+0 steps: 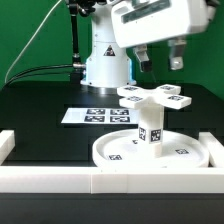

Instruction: Assemble round table

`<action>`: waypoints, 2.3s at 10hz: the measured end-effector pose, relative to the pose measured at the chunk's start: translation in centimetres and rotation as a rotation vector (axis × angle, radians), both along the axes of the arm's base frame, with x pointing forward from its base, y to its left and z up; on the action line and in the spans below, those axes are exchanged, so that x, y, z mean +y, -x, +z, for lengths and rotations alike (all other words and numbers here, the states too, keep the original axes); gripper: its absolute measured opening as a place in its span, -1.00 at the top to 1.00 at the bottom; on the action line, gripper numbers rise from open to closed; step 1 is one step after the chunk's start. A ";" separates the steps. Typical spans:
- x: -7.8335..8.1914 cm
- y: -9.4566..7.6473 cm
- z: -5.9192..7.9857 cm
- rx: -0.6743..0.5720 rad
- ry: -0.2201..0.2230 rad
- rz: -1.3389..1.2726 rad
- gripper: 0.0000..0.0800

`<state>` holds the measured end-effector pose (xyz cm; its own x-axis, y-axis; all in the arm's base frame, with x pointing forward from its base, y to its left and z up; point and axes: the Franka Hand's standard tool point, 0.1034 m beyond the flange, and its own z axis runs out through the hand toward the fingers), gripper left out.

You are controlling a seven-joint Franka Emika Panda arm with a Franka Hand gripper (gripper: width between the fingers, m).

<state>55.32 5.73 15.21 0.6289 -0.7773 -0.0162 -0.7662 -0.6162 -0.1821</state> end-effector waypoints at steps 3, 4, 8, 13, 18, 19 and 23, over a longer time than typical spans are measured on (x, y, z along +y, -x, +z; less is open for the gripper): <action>1.0 -0.3 0.3 -0.013 0.057 0.289 -0.62; 0.9 -0.3 0.2 -0.016 0.062 0.324 -0.62; 0.6 -0.4 0.0 -0.045 0.133 0.737 -0.62; 0.4 -0.7 -0.2 -0.063 0.218 1.213 -0.62; 1.7 -0.4 -0.5 0.009 0.247 1.797 -0.62; 1.9 -0.2 -0.7 0.024 0.237 1.885 -0.62; 1.1 -0.7 -0.8 -0.022 0.247 2.238 -0.62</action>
Offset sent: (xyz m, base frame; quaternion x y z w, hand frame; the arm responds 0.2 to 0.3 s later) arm 0.0000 0.0000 0.0000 0.0000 0.0000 -0.1296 0.9916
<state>56.01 6.82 14.43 0.2181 0.9749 -0.0441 0.9759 -0.2176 0.0145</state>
